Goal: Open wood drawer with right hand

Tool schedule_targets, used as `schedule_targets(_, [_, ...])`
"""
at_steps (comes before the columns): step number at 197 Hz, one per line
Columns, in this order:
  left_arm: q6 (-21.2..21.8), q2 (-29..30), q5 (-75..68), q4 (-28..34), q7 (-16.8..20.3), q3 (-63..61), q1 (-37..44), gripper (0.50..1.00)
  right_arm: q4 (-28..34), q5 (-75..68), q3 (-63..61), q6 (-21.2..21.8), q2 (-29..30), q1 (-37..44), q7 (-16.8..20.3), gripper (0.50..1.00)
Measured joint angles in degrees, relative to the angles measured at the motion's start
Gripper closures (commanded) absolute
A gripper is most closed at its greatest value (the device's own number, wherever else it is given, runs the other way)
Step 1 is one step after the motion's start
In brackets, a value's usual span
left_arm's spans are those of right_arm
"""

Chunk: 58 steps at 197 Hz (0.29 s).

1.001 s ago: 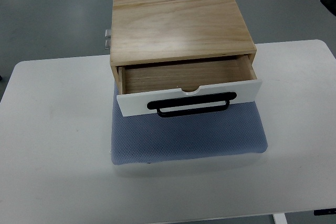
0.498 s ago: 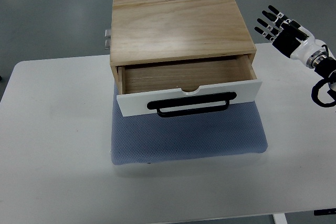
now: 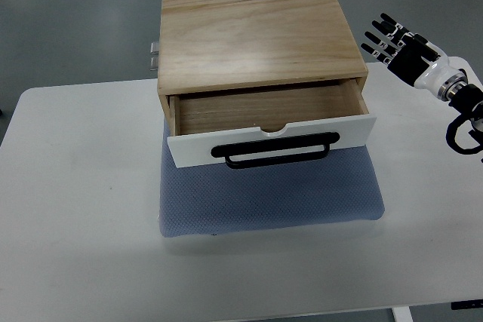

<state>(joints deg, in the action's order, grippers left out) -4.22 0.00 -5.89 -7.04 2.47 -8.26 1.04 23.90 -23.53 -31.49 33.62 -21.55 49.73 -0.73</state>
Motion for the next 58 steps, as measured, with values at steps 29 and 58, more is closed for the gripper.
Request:
schedule_targets(29, [0.0,0.0,0.0,0.0,0.0,0.0,0.0,0.5,0.0,0.3,0.3,0.0,0.1,-0.1,-0.1,0.556])
schedule_targets(58, [0.0,0.0,0.0,0.0,0.0,0.0,0.0,0.5,0.0,0.3,0.3,0.1,0.1,-0.1,-0.1,0.556])
